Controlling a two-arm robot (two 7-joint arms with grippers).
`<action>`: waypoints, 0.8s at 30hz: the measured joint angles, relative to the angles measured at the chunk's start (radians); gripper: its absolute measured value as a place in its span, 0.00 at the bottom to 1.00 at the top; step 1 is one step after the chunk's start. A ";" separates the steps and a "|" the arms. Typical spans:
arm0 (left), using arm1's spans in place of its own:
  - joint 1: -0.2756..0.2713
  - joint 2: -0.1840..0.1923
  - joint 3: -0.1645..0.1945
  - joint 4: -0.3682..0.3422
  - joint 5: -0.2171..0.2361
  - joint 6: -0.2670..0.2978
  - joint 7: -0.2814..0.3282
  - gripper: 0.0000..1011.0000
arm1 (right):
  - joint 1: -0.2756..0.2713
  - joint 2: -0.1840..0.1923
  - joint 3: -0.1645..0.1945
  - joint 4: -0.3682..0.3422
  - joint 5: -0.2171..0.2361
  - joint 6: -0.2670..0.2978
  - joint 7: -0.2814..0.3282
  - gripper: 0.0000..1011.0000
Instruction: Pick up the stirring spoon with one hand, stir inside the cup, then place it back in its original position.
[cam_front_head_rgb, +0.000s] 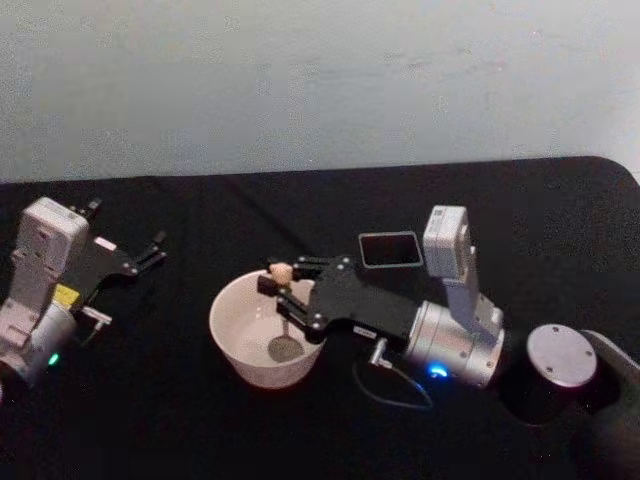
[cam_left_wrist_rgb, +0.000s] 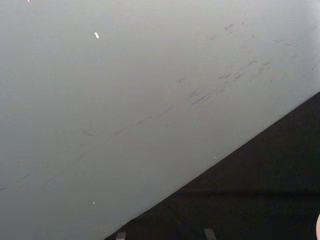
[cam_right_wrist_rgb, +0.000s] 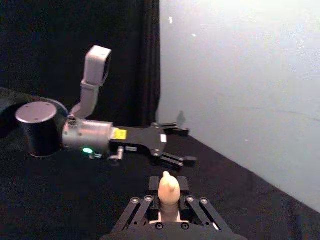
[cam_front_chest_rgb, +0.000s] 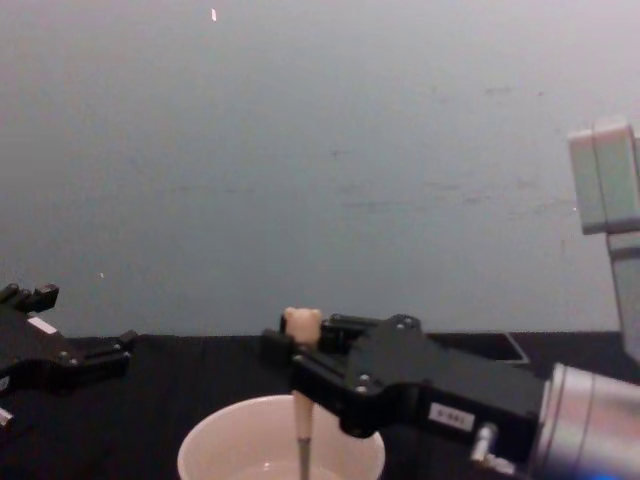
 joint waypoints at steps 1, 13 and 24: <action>0.000 0.000 0.000 0.000 0.000 0.000 0.000 0.99 | 0.001 -0.004 -0.005 0.001 0.002 0.000 0.004 0.21; 0.000 0.000 0.000 0.000 0.000 0.000 0.000 0.99 | 0.063 -0.069 -0.034 0.099 0.003 -0.022 0.015 0.21; 0.000 0.000 0.000 0.000 0.000 0.000 0.000 0.99 | 0.112 -0.097 -0.015 0.176 -0.016 -0.048 -0.012 0.21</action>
